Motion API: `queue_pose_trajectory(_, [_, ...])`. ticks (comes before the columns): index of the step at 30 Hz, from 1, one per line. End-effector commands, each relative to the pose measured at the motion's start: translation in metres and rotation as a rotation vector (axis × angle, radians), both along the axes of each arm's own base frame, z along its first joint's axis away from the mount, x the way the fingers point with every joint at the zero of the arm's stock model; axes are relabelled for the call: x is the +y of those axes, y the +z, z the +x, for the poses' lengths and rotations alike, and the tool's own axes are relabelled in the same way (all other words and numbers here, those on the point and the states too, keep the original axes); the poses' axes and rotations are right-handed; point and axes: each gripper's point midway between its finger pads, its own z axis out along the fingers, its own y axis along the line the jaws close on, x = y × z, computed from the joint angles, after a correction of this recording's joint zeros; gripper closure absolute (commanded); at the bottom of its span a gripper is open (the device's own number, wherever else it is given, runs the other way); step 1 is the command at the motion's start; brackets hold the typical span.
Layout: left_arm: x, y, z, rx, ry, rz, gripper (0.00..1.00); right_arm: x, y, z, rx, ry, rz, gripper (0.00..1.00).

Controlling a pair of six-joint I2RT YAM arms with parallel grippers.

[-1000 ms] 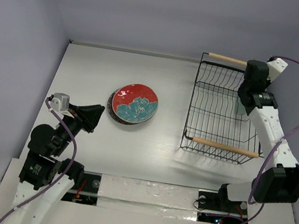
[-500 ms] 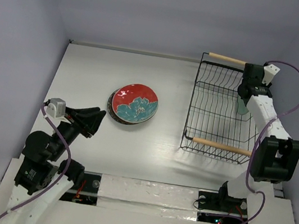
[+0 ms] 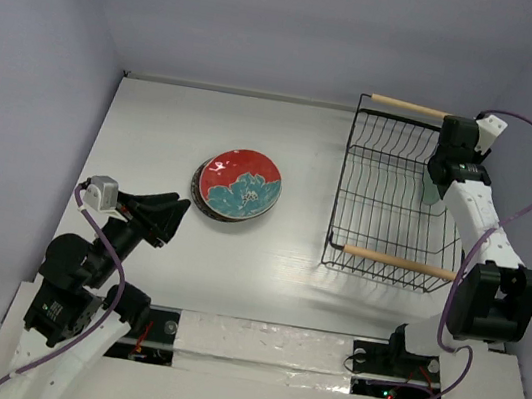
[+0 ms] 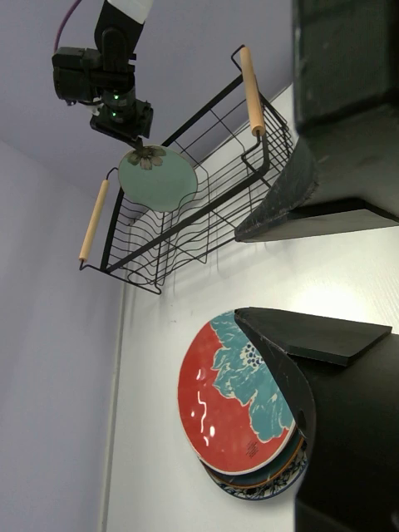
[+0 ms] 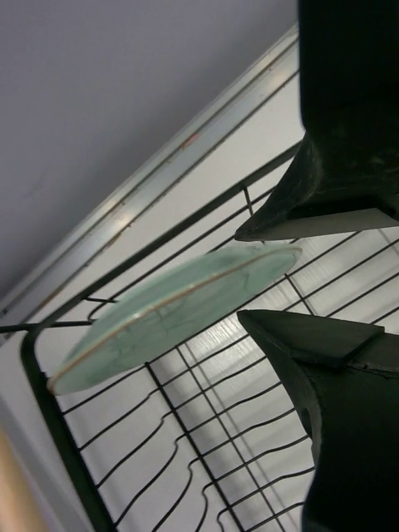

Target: Unload the plates from the dish rack

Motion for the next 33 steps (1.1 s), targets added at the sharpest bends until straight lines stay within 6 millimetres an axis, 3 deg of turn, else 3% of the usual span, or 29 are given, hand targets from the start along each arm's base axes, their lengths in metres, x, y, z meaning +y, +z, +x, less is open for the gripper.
queue_pose_trajectory(1, [0.003,0.021,-0.008,-0.063,-0.001,-0.031,0.65,-0.013,0.033,-0.002,-0.085,-0.043,-0.043,0.56])
queue_pose_trajectory(5, [0.004,0.02,-0.007,-0.058,0.002,-0.03,0.65,-0.017,0.021,-0.004,-0.052,-0.059,-0.068,0.58])
queue_pose_trajectory(11, [0.002,0.019,-0.008,-0.055,-0.009,-0.028,0.65,-0.014,-0.004,0.013,0.043,-0.001,-0.062,0.58])
queue_pose_trajectory(17, [0.003,0.02,-0.008,-0.059,-0.004,-0.029,0.65,-0.016,-0.011,0.026,0.103,0.013,-0.083,0.59])
queue_pose_trajectory(21, [0.003,0.02,-0.008,-0.058,-0.004,-0.03,0.65,-0.02,-0.012,0.028,0.134,0.001,-0.112,0.68])
queue_pose_trajectory(23, [0.003,0.02,-0.008,-0.058,-0.003,-0.031,0.65,-0.021,-0.009,0.028,0.138,0.006,-0.12,0.7])
queue_pose_trajectory(29, [0.003,0.019,-0.005,-0.049,0.006,-0.03,0.65,-0.022,0.032,0.021,0.075,0.009,-0.14,0.98])
queue_pose_trajectory(33, [0.003,0.018,-0.005,-0.044,0.006,-0.03,0.65,-0.02,0.06,0.011,0.013,0.03,-0.145,1.0])
